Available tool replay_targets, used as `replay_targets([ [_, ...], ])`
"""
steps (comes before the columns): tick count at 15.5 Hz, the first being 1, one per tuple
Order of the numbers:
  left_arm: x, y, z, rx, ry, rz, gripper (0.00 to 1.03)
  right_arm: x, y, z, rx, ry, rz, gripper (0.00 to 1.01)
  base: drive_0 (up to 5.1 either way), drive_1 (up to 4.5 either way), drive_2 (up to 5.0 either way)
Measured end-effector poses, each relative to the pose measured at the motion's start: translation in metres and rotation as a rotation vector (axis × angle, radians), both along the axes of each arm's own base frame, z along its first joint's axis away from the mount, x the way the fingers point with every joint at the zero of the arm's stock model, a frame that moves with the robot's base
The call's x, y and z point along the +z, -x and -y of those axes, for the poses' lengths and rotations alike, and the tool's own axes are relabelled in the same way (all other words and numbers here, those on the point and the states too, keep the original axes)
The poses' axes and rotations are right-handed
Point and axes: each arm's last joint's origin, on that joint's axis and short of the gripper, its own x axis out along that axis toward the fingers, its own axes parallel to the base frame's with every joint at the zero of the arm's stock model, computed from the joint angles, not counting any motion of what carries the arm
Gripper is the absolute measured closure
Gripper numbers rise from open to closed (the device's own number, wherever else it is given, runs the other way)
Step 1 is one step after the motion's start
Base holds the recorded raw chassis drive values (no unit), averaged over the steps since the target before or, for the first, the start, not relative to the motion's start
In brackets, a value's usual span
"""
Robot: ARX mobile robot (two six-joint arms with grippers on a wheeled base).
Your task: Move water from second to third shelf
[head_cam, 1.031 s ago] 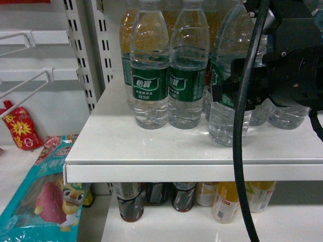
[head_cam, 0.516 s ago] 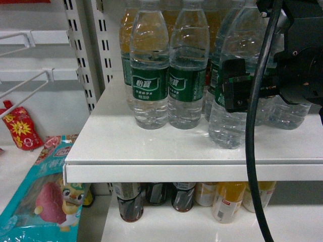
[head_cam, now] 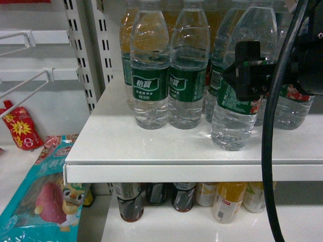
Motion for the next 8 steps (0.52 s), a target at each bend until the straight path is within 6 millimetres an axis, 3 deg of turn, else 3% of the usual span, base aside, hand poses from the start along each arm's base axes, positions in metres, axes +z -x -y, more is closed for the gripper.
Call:
replay_targets([
  [8, 0.0, 0.0, 0.0, 0.0, 0.0, 0.0, 0.05, -0.0051, 0.0107, -0.0006, 0.013, 0.009, -0.039, 0.03, 0.0, 0.0, 0.0],
])
